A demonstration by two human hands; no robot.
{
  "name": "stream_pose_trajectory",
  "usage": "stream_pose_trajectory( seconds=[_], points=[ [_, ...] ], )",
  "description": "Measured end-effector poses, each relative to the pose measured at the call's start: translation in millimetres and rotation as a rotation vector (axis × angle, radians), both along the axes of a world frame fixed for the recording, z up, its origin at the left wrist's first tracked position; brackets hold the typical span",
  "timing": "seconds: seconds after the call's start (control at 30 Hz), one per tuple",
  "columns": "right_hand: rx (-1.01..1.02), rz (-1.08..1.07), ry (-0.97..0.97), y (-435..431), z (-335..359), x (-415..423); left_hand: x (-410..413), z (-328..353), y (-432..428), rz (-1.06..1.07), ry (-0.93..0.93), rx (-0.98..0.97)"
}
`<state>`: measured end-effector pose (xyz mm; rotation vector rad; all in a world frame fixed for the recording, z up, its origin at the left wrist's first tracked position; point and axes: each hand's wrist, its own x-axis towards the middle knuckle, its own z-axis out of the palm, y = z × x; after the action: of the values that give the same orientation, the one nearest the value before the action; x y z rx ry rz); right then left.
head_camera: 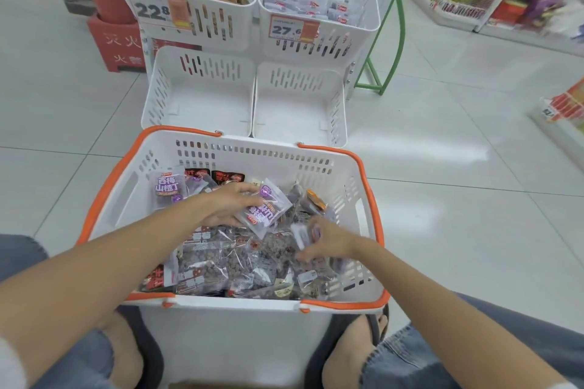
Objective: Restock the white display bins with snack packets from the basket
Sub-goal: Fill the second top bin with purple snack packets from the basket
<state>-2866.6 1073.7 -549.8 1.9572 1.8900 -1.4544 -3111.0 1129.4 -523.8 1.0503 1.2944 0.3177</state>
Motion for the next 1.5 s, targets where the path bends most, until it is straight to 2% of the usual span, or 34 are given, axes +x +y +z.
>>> stream_pose_trajectory(
  seconds=[0.1, 0.2, 0.33, 0.4, 0.47, 0.53, 0.6, 0.67, 0.73, 0.8, 0.93, 1.0, 1.1, 1.17, 1.3, 1.43, 1.5],
  points=[
    [0.272, -0.156, 0.226, 22.0, 37.5, -12.5, -1.2, 0.6, 4.3, 0.101, -0.023, 0.028],
    [0.452, -0.016, 0.207, 33.9, 55.6, -35.5, 3.3, 9.4, 5.9, 0.126, -0.158, -0.007],
    [0.429, -0.029, 0.244, 43.4, 59.6, -46.2, 7.7, 25.5, 3.4, 0.207, -0.498, -0.18],
    [0.379, -0.115, 0.329, 49.0, 68.2, -42.0, 2.4, 26.6, 8.0, 0.308, -0.585, -0.229],
    [0.396, -0.232, 0.379, 52.7, 77.9, -37.9, -5.3, 26.5, 13.0, 0.361, -0.549, -0.19],
    [0.427, -0.322, 0.382, 56.0, 87.2, -35.7, -10.8, 27.5, 17.6, 0.343, -0.427, -0.077],
    [0.442, -0.281, 0.39, 60.4, 94.8, -33.7, -13.2, 35.1, 20.9, 0.31, -0.281, 0.089],
    [0.482, -0.153, 0.38, 62.0, 103.1, -35.7, -14.9, 48.2, 23.8, 0.226, -0.203, 0.183],
    [0.548, -0.062, 0.335, 62.7, 109.1, -43.1, -14.4, 60.0, 27.4, 0.067, -0.2, 0.18],
    [0.559, -0.082, 0.389, 64.8, 113.8, -49.7, -13.1, 68.2, 29.6, -0.05, -0.192, 0.191],
    [0.496, -0.247, 0.662, 70.6, 129.2, -51.7, -12.7, 81.5, 34.5, -0.064, -0.23, 0.2],
    [0.538, -0.286, 0.695, 73.3, 135.1, -52.4, -11.6, 84.6, 34.9, -0.087, -0.273, 0.194],
    [0.57, -0.254, 0.609, 76.2, 142.9, -53.6, -5.0, 85.2, 37.6, -0.062, -0.296, 0.242],
    [0.559, -0.155, 0.473, 81.9, 151.1, -52.6, -0.2, 89.2, 43.6, -0.04, -0.211, 0.343],
    [0.534, 0.024, 0.239, 109.8, 184.9, -45.8, 12.9, 120.8, 72.3, -0.137, -0.062, 0.468],
    [0.499, -0.004, 0.247, 159.8, 226.6, -29.3, 37.0, 169.9, 124.3, -0.193, -0.067, 0.624],
    [0.557, -0.029, 0.239, 191.9, 245.8, -19.0, 51.6, 193.4, 160.5, -0.188, 0.0, 0.745]
  ],
)
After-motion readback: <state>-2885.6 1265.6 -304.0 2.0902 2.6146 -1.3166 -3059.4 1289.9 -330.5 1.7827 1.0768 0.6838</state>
